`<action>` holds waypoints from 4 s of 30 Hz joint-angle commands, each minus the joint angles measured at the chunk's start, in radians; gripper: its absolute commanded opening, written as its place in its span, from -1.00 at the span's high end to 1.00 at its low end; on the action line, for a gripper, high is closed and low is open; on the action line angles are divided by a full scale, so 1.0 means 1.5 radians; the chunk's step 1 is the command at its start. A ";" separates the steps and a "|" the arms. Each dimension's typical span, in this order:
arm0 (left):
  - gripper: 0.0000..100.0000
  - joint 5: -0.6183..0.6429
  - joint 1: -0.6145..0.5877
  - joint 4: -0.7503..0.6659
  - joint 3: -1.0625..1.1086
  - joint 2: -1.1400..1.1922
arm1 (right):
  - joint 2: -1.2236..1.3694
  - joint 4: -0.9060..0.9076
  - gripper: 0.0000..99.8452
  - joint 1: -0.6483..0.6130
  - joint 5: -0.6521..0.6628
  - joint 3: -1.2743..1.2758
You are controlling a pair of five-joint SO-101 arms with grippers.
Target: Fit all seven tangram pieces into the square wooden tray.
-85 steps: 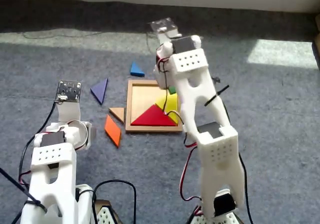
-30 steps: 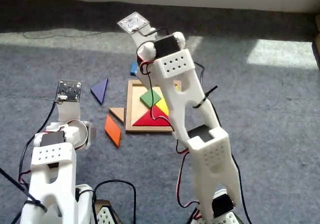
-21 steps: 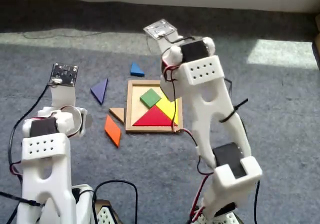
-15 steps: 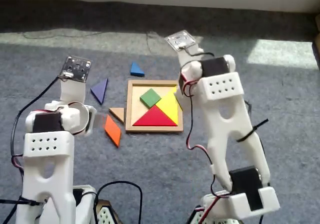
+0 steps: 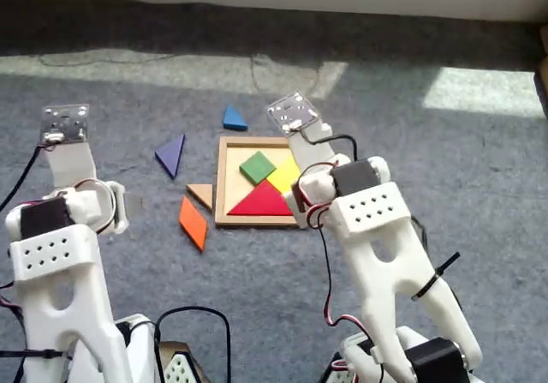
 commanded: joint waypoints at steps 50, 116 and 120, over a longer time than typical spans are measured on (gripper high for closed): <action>0.47 0.005 -0.047 -0.224 0.236 -0.004 | 1.131 0.042 0.39 -0.094 -0.166 -1.323; 0.44 -0.056 0.196 0.027 -0.428 0.387 | 0.217 0.385 0.99 -0.085 -0.085 -0.551; 0.36 -0.056 0.241 0.051 -0.561 0.518 | 0.141 0.359 0.99 -0.003 -0.084 -0.457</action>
